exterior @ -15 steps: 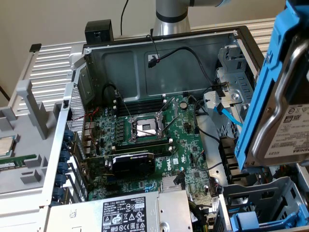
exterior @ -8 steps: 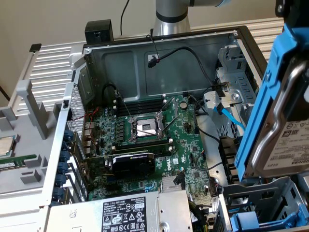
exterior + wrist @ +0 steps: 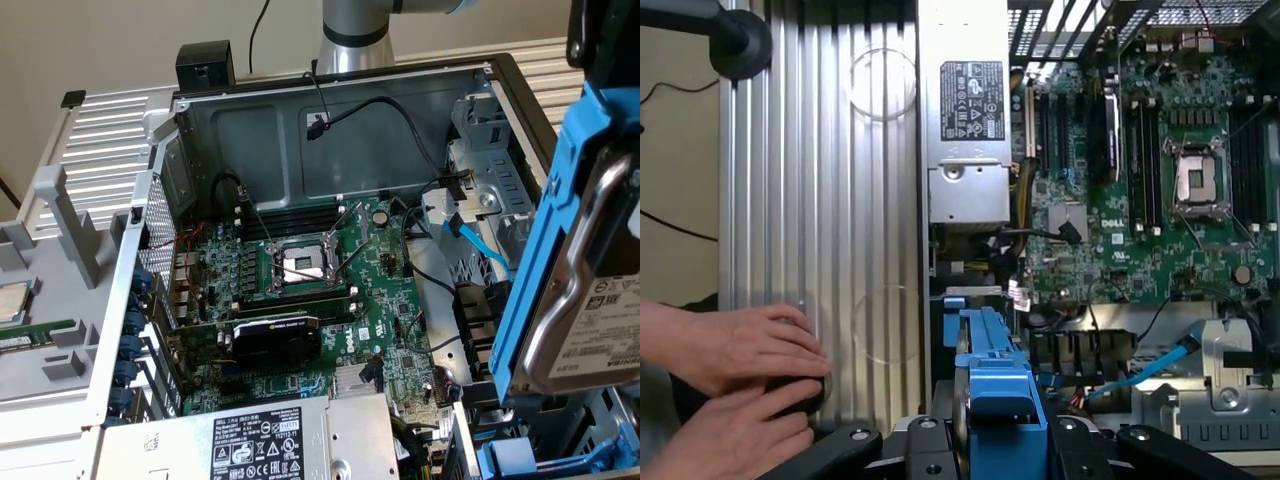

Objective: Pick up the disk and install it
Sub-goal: 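Insert the disk into the insertion slot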

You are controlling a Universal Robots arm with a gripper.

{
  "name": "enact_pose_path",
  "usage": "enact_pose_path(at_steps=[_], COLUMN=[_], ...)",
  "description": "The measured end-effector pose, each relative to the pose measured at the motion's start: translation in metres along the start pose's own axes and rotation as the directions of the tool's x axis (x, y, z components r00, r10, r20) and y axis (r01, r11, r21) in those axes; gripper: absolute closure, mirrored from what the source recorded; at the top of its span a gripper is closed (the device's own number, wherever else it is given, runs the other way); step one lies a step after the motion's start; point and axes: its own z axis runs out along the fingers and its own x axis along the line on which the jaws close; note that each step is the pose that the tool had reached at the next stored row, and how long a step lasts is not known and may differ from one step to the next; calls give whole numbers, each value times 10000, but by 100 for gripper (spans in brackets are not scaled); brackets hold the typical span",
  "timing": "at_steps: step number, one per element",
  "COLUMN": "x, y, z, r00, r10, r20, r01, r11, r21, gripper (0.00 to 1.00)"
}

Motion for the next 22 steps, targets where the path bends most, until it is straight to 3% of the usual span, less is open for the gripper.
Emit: enact_pose_path(at_steps=[12, 22], x=[-6, -73], y=[-9, -14], z=[207, 361], r00=[10000, 10000], r10=[2, 3], r20=[-28, -65], r01=[-2, -3], r11=[10000, 10000], r21=[1, 2], gripper=[63, 63])
